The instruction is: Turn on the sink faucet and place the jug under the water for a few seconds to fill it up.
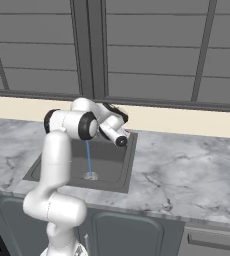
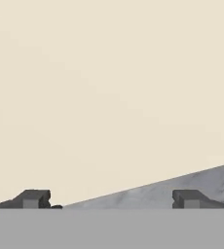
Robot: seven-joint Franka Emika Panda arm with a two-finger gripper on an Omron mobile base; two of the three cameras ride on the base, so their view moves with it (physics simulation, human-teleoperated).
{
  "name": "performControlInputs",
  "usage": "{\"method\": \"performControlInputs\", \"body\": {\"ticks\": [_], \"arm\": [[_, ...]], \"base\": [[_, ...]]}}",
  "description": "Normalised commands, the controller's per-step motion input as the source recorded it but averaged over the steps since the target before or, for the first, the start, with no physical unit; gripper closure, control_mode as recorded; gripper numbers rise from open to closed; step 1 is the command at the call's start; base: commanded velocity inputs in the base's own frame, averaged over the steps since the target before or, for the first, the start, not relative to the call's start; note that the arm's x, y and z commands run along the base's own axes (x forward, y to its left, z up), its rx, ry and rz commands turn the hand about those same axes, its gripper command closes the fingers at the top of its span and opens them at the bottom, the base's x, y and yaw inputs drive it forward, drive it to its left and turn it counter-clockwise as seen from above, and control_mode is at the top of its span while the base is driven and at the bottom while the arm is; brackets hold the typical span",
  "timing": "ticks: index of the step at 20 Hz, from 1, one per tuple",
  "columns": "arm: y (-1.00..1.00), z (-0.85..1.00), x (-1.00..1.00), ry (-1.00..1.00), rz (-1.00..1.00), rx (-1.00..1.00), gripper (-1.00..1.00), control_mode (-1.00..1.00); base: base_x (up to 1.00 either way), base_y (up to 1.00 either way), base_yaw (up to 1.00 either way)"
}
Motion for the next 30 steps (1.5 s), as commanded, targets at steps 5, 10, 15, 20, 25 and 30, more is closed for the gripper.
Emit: {"method": "performControlInputs", "body": {"ticks": [5,10,15,20,25,30], "arm": [[-0.75,0.39,-0.18,0.00,-0.03,0.01,-1.00,-1.00],[-0.75,0.50,-0.18,0.00,-0.04,0.01,-1.00,-1.00],[-0.85,0.57,-0.10,0.00,-0.04,0.04,-1.00,-1.00],[-0.60,0.52,-0.58,-0.04,-0.01,0.05,-1.00,-1.00],[0.41,0.29,-1.00,-0.19,0.00,-0.07,-1.00,-1.00],[0.73,0.26,-0.98,-0.15,0.00,-0.13,-1.00,-1.00]], "base": [[0.00,0.00,0.00],[0.00,0.00,0.00],[0.00,0.00,0.00],[0.00,0.00,0.00],[0.00,0.00,0.00],[0.00,0.00,0.00]]}}
